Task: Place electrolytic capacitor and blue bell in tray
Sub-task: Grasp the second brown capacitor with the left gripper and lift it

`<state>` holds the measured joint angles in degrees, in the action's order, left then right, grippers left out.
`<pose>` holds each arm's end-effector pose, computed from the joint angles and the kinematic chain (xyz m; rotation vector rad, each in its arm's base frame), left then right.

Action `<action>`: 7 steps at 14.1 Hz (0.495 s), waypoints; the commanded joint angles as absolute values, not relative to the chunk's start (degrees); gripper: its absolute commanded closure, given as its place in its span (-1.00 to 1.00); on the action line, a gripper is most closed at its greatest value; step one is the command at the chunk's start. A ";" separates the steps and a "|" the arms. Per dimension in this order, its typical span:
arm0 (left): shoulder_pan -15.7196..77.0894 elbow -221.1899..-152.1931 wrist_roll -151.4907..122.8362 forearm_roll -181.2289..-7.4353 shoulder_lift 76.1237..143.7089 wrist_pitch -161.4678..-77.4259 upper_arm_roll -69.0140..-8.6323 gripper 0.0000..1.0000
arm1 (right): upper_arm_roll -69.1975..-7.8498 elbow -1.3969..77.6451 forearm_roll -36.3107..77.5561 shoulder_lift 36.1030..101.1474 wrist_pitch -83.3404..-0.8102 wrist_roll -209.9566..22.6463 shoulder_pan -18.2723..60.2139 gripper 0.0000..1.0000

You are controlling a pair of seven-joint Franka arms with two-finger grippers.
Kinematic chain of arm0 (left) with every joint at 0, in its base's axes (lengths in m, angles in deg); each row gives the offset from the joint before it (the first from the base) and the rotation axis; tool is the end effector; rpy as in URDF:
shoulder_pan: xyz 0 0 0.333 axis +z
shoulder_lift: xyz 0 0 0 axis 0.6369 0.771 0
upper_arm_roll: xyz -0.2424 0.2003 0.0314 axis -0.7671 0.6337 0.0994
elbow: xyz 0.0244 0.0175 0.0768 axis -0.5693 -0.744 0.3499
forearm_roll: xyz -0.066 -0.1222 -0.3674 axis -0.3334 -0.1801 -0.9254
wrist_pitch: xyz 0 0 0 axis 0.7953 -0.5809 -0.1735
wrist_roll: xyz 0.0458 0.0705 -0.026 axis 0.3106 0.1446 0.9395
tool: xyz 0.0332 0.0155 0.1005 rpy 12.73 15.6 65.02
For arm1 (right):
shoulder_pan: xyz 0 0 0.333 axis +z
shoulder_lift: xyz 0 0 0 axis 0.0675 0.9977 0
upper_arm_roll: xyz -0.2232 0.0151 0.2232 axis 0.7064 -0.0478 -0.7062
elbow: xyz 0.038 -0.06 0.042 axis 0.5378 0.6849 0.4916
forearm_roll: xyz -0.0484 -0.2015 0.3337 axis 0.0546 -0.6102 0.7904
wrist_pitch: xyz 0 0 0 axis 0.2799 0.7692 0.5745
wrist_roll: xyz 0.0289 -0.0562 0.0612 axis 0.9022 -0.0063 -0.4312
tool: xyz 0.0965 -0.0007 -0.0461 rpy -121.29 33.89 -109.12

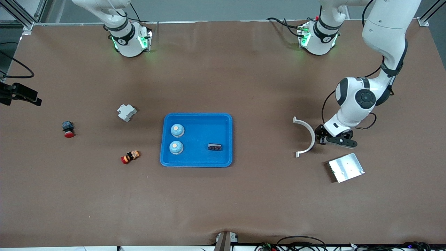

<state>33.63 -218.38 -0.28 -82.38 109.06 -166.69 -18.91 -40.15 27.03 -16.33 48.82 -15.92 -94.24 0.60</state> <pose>0.5394 -0.0424 0.1748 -3.0743 0.4004 -0.2193 0.5685 -0.0695 0.6057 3.1403 -0.0404 -0.0609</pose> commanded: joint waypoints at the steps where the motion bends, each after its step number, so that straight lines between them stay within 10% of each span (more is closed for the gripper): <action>1: 34.29 -219.25 1.35 -82.79 108.55 -167.78 -19.44 -0.51 | -40.63 26.38 -16.14 48.59 -15.05 -94.34 1.41 -1.00; 4: 34.29 -219.17 1.53 -82.79 108.55 -167.78 -19.44 1.00 | -40.55 26.03 -16.22 48.68 -15.05 -94.51 1.85 -1.00; 7: 34.29 -219.08 3.02 -82.88 108.64 -167.78 -19.44 1.00 | -40.63 26.03 -16.14 48.68 -15.05 -94.60 2.03 -1.00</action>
<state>33.62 -218.39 0.92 -82.38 108.92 -166.77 -19.16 -40.63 26.89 -16.33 48.82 -15.91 -94.24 1.92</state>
